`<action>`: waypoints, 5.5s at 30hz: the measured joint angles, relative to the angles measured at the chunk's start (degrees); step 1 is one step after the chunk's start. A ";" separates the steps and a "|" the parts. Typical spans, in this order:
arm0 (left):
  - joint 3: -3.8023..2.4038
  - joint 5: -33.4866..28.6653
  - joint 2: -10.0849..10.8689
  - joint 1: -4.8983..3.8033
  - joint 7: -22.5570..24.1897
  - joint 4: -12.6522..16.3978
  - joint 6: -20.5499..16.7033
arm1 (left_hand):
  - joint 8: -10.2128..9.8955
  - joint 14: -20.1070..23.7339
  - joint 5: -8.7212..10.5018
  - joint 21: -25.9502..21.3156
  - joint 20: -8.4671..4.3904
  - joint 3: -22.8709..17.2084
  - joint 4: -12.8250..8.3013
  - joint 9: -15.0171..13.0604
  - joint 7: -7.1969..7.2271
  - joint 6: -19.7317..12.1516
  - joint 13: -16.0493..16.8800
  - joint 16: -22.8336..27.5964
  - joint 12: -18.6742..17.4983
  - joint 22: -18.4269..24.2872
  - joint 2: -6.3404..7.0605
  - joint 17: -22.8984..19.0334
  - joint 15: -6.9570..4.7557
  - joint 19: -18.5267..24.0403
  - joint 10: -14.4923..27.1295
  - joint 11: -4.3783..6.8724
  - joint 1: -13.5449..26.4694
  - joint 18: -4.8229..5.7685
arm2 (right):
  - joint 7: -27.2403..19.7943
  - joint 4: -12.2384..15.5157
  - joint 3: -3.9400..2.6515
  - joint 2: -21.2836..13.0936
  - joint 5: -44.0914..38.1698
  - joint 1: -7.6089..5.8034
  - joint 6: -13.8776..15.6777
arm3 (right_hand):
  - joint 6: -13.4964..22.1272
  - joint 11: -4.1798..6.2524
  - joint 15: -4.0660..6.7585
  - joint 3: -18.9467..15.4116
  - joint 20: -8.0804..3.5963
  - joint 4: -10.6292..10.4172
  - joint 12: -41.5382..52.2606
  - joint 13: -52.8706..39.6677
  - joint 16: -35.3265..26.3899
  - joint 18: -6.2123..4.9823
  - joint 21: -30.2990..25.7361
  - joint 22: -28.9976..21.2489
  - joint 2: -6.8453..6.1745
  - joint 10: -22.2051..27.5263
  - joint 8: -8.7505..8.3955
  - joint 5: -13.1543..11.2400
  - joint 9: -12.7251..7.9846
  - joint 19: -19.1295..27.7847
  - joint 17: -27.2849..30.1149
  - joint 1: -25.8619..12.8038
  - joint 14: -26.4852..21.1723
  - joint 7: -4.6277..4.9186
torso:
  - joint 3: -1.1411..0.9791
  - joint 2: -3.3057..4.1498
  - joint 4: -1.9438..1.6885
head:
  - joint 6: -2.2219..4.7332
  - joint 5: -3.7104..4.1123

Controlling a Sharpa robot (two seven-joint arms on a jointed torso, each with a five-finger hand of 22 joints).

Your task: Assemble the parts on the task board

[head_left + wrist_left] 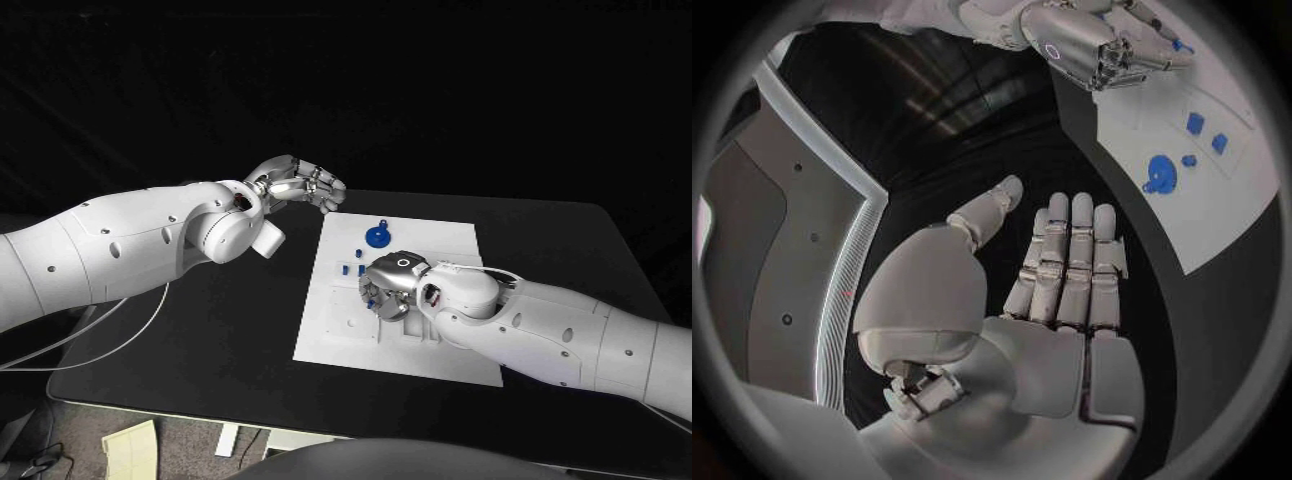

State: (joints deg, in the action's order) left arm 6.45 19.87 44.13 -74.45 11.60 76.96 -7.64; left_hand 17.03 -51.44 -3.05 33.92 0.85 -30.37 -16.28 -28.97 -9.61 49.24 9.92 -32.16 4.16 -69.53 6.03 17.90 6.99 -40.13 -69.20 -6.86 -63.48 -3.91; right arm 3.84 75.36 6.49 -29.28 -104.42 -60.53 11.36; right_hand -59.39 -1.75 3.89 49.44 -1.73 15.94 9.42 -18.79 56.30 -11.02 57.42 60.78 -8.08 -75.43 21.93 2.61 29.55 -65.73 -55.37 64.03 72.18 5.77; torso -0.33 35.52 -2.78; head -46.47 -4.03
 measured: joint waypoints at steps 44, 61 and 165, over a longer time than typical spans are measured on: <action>0.00 -0.01 0.19 -0.01 -0.56 0.21 0.13 | 0.00 0.00 0.00 -0.21 0.20 0.15 0.15 0.15 -0.14 -0.26 -0.10 0.44 0.00 -0.04 0.00 0.30 0.00 0.20 0.22 -0.21 0.00 -0.02 | 2.32 -0.72 0.36 0.97 -0.27 -0.28 -2.09 | 5.33 -0.75 -1.78 -3.71 -0.11 0.37 -4.74 0.12 -1.73 0.00 -0.20 0.37 -2.42 3.83 -3.43 4.03 -1.18 0.77 -0.02 -1.66 -0.53 2.64 | 0.00 -0.01 0.01 | -0.27 -0.07; 0.01 -0.02 0.23 -0.01 -0.71 -0.03 0.31 | 0.00 0.00 0.00 -0.21 0.20 0.15 0.15 0.15 -0.21 -0.61 -0.15 0.66 0.00 -0.08 0.00 0.35 0.00 0.20 0.21 -0.21 0.00 0.03 | 2.60 3.18 0.67 -3.09 0.53 -0.60 -0.64 | 6.31 -2.26 -2.11 -3.70 0.11 0.37 -5.26 2.83 -1.76 0.00 -0.21 0.37 -2.94 5.56 -3.85 3.83 -1.48 0.98 -0.16 -1.14 -0.46 3.00 | 0.04 0.01 -0.04 | -0.01 0.27; 0.03 -0.03 0.24 0.01 -0.57 -1.62 0.62 | 0.24 -0.11 0.00 -0.44 0.20 0.30 0.30 0.27 -0.21 -0.61 -0.20 1.10 0.00 -0.34 0.00 0.90 0.11 0.20 0.21 -0.21 0.00 0.00 | 2.51 3.91 -5.50 -12.13 1.48 -3.97 -3.80 | 0.99 -0.81 -0.10 0.07 -1.22 -2.11 0.89 2.92 -1.16 1.36 0.93 1.13 -0.43 1.79 -0.20 0.13 -0.36 -3.47 -2.21 -0.77 3.92 0.25 | -0.12 -0.21 0.30 | 1.52 2.34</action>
State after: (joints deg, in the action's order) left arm 6.48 19.83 44.37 -74.44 11.03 75.34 -7.02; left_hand 17.27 -51.55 -3.05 33.48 1.05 -30.07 -15.98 -28.70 -9.82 48.63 9.72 -31.06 4.16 -69.87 6.03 18.80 7.10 -39.93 -68.99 -7.06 -63.48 -3.91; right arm 6.35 79.27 1.00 -41.41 -102.94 -64.50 7.56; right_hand -58.40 -2.56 3.79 49.51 -2.96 13.83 10.31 -15.87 55.14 -9.66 58.35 61.91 -8.51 -73.64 21.73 2.74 29.19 -69.20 -57.58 63.27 76.10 6.02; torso -0.44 35.31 -2.48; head -44.95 -1.69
